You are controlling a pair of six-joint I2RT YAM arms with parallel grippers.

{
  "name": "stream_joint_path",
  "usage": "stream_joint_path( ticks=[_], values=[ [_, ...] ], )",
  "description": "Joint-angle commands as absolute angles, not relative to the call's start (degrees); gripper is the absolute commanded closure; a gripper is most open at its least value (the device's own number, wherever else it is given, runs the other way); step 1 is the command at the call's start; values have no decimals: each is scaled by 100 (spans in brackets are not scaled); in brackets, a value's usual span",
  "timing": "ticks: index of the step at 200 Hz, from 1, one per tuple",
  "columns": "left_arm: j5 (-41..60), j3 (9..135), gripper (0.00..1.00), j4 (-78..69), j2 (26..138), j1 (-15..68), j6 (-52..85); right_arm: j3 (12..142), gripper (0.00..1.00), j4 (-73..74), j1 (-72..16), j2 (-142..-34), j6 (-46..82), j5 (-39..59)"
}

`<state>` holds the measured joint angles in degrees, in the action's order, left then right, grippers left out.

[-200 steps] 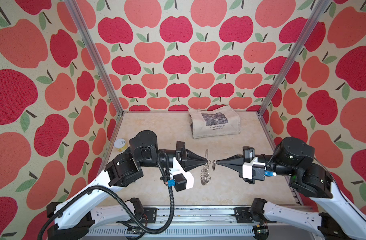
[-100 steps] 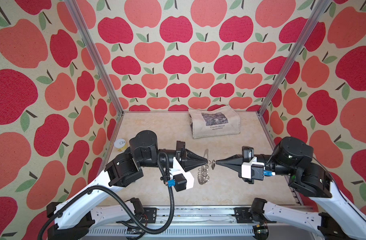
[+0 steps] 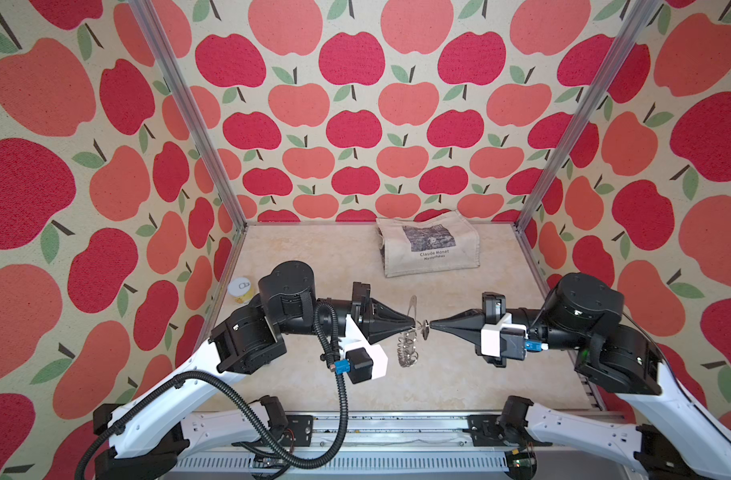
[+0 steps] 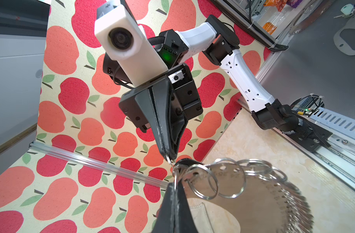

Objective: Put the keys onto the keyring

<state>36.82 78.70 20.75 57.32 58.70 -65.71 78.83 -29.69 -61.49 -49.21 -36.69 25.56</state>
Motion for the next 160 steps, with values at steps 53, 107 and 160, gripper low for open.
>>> stream_joint_path(
  ticks=[53,107,160],
  values=[
    [3797,8077,100,1837,5739,5932,-6606,7893,100,-2979,-6181,-5019,-3631,2672],
    [3821,8086,100,1830,5747,5941,-6594,7897,100,-2944,-6187,-5069,-3624,2729],
    [3831,8095,100,1846,5757,5941,-6585,7901,100,-2908,-6187,-5083,-3605,2779]
  ],
)
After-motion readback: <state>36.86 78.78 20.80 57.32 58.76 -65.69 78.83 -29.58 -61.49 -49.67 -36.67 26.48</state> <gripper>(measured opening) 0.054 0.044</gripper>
